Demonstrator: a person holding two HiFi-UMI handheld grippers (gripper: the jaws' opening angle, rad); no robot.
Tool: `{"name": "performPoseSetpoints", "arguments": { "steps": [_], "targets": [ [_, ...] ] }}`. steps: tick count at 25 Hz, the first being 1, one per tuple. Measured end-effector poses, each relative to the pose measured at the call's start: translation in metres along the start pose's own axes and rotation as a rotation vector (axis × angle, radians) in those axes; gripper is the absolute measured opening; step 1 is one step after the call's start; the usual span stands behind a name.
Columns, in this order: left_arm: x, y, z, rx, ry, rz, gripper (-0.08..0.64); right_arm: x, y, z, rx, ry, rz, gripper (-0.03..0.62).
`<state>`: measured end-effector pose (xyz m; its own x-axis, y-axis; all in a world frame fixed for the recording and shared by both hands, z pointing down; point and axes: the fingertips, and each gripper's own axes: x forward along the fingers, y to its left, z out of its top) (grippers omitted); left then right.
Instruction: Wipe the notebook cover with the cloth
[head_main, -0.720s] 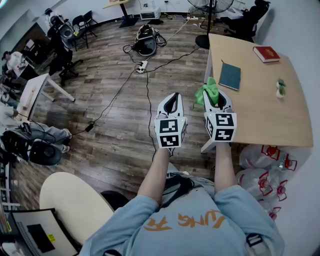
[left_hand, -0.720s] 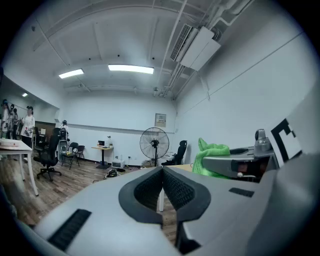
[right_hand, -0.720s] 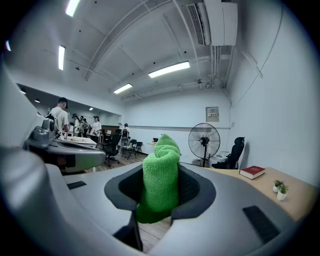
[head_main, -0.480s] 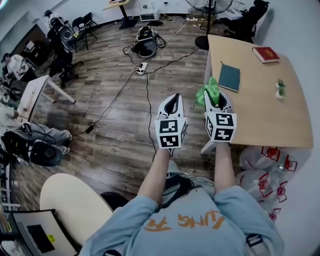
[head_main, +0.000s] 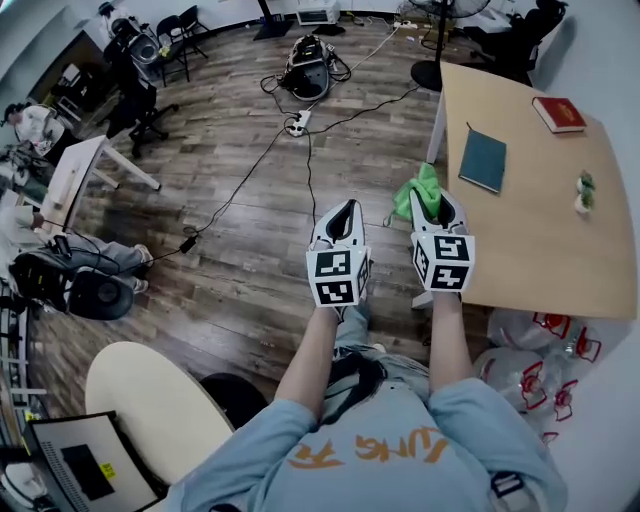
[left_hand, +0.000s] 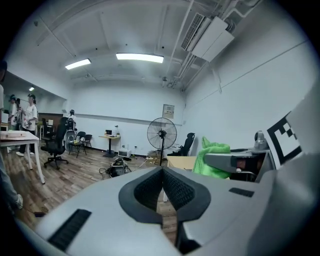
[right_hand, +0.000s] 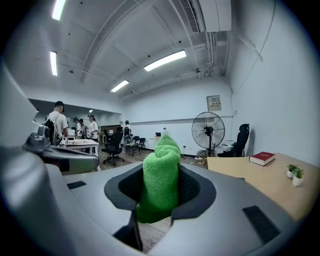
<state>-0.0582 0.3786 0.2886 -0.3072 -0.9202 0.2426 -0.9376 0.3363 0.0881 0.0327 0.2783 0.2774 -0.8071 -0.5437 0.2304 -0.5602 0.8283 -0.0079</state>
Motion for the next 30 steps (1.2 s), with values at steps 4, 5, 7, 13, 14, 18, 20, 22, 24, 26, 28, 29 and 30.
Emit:
{"name": "performPoseSetpoints", "arguments": {
  "steps": [4,5,7,13,14,18,20,22,24,26,28,29,30],
  "targets": [
    [0.039,0.015,-0.008,-0.003,0.045,-0.028,0.018,0.039,-0.012,-0.014,0.037,0.042,-0.026,0.132],
    [0.051,0.020,-0.010,-0.006,0.055,-0.034,0.018,0.051,-0.015,-0.017,0.044,0.052,-0.034,0.132],
    [0.076,0.030,-0.014,-0.013,0.077,-0.044,0.018,0.074,-0.022,-0.022,0.053,0.070,-0.045,0.132],
    [0.154,0.052,-0.010,-0.039,0.119,-0.100,0.018,0.139,-0.044,-0.022,0.050,0.124,-0.084,0.132],
    [0.165,0.055,-0.006,-0.043,0.119,-0.111,0.018,0.149,-0.047,-0.019,0.046,0.130,-0.092,0.132],
    [0.201,0.074,0.006,-0.053,0.114,-0.135,0.018,0.185,-0.051,-0.002,0.025,0.128,-0.124,0.132],
    [0.214,0.082,0.008,-0.061,0.116,-0.143,0.018,0.198,-0.051,0.003,0.013,0.125,-0.131,0.132],
    [0.226,0.083,0.013,-0.062,0.110,-0.165,0.018,0.208,-0.054,0.006,0.003,0.128,-0.141,0.133],
    [0.236,0.079,0.019,-0.057,0.100,-0.190,0.018,0.214,-0.062,0.009,0.003,0.129,-0.161,0.132],
    [0.246,0.078,0.023,-0.059,0.092,-0.206,0.018,0.219,-0.069,0.012,-0.002,0.125,-0.176,0.133],
    [0.258,0.079,0.024,-0.064,0.093,-0.203,0.018,0.223,-0.074,0.014,-0.007,0.123,-0.182,0.133],
    [0.264,0.079,0.024,-0.064,0.096,-0.199,0.018,0.226,-0.078,0.013,-0.004,0.125,-0.188,0.132],
    [0.270,0.078,0.023,-0.061,0.098,-0.198,0.018,0.228,-0.085,0.011,0.001,0.128,-0.197,0.133]
  ]
}}
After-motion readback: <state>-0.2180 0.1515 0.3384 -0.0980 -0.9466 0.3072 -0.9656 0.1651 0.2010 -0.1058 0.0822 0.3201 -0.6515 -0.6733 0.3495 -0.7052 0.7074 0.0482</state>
